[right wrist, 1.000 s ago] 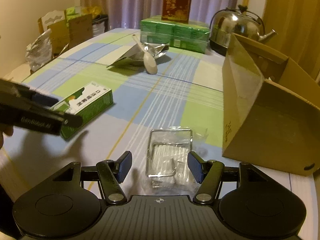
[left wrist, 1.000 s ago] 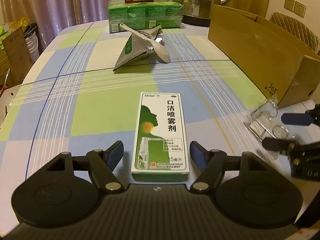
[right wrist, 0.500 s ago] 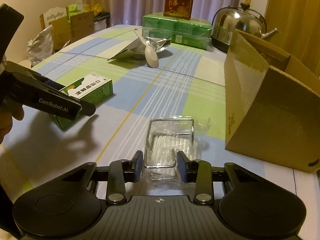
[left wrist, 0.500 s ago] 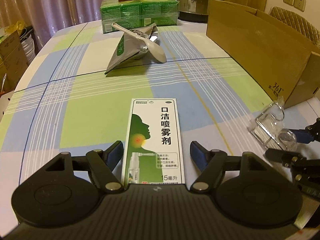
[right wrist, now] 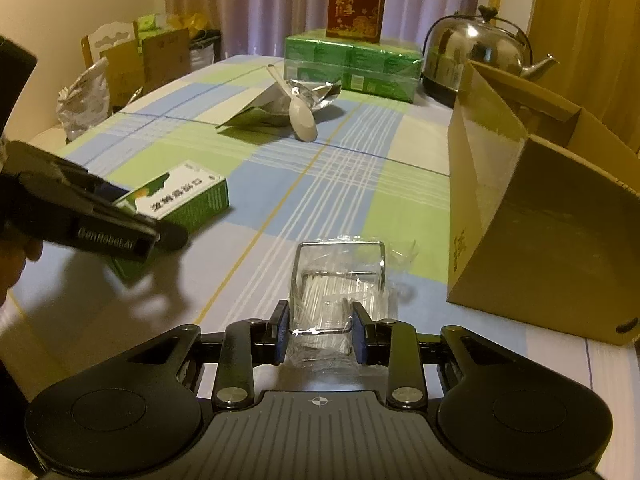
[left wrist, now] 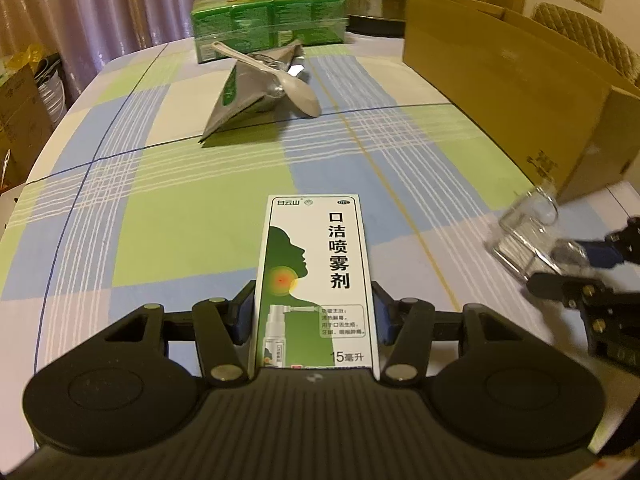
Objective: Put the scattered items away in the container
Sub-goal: 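Lift green spray box with left gripper while right gripper lifts clear rack, then carry green spray box and clear rack over the cardboard box with both grippers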
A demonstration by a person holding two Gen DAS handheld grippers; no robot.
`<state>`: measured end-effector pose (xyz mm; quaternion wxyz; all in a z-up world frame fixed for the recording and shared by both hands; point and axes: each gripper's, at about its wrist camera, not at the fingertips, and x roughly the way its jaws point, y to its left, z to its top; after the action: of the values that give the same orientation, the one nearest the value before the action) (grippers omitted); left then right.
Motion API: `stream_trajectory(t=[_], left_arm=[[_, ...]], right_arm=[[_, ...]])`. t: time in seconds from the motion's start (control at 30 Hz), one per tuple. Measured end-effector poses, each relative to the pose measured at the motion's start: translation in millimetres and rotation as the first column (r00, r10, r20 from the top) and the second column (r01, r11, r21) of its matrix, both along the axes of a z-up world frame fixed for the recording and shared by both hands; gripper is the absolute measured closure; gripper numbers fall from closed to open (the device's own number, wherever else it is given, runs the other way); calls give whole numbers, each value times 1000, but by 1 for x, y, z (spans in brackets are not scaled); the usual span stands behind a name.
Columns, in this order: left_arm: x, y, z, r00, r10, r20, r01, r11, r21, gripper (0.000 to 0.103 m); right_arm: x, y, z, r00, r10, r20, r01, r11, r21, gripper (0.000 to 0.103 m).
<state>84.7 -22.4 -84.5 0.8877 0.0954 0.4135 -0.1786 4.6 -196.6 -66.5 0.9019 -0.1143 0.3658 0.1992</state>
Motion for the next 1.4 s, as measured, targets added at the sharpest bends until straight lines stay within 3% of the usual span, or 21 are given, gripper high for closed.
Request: stream_trajectory(t=[0.63, 0.97, 1.4], left_arm=[[-55, -6, 65, 998, 21, 66, -16, 997, -71, 52], [-63, -39, 99, 990, -53, 133, 65, 994, -86, 52], [-52, -100, 121, 971, -168, 172, 188, 976, -108, 52]], right_arm=[[-36, -16, 67, 991, -14, 133, 2, 996, 87, 75], [-48, -33, 102, 967, -42, 251, 21, 996, 82, 75], [-38, -99, 128, 931, -202, 303, 179, 979, 103, 75]])
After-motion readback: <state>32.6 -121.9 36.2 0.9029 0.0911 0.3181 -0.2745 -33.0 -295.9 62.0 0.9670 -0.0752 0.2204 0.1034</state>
